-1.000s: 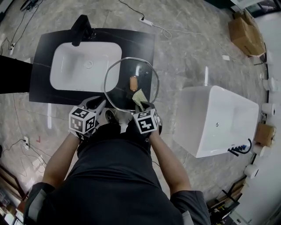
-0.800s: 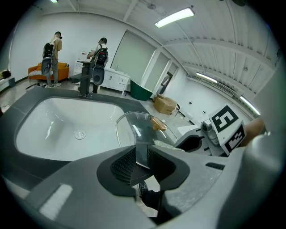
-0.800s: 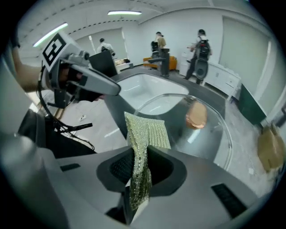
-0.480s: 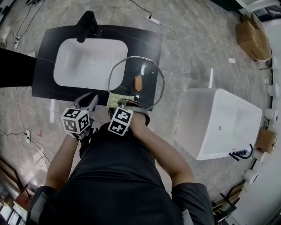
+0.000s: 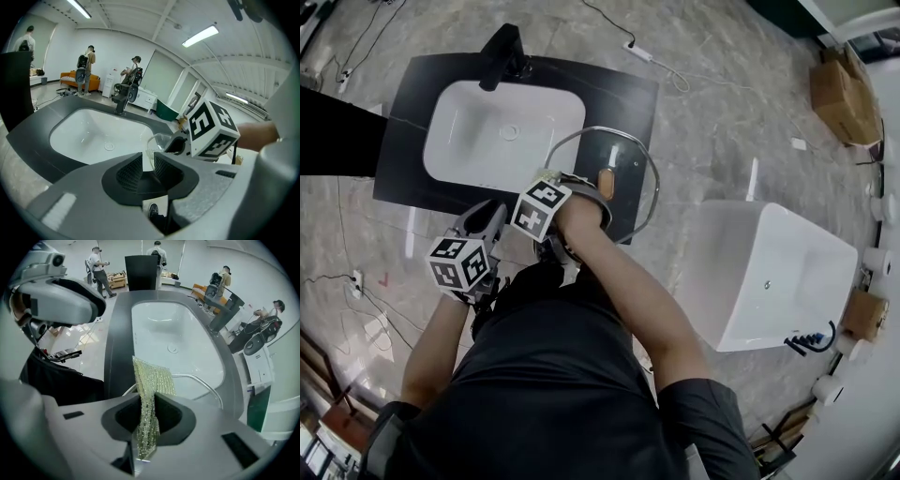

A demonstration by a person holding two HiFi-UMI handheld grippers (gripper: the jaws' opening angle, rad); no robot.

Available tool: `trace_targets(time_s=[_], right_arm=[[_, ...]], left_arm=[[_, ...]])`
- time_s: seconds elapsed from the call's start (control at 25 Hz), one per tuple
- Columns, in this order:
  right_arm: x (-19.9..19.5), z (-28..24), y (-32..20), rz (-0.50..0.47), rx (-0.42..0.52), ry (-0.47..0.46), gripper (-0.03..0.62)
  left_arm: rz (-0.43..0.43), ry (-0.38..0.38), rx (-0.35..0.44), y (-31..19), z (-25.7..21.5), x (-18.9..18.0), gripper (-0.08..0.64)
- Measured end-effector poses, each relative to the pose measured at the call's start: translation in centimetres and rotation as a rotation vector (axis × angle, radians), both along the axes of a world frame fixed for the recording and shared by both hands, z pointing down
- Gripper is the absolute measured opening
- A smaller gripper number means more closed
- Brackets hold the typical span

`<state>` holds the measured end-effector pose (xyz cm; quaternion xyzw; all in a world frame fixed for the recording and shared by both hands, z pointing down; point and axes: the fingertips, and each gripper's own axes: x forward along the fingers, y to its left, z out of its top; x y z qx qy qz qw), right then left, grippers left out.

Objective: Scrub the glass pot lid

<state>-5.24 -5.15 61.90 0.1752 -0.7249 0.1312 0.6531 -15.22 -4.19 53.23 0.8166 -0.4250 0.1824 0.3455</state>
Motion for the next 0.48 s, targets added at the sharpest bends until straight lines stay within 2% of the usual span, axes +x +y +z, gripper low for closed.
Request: trace_targets(time_s=[0.2, 0.48], right_arm=[[0.1, -0.1, 1.0, -0.073, 0.021, 0.045, 0.063], [-0.5, 0.4, 5.5, -0.143, -0.045, 0.022, 0.063]], left_arm=[[0.012, -0.004, -0.013, 0.4, 0.6, -0.4, 0.078], [0.011, 0.001, -0.01, -0.4, 0.8, -0.8, 0.078]])
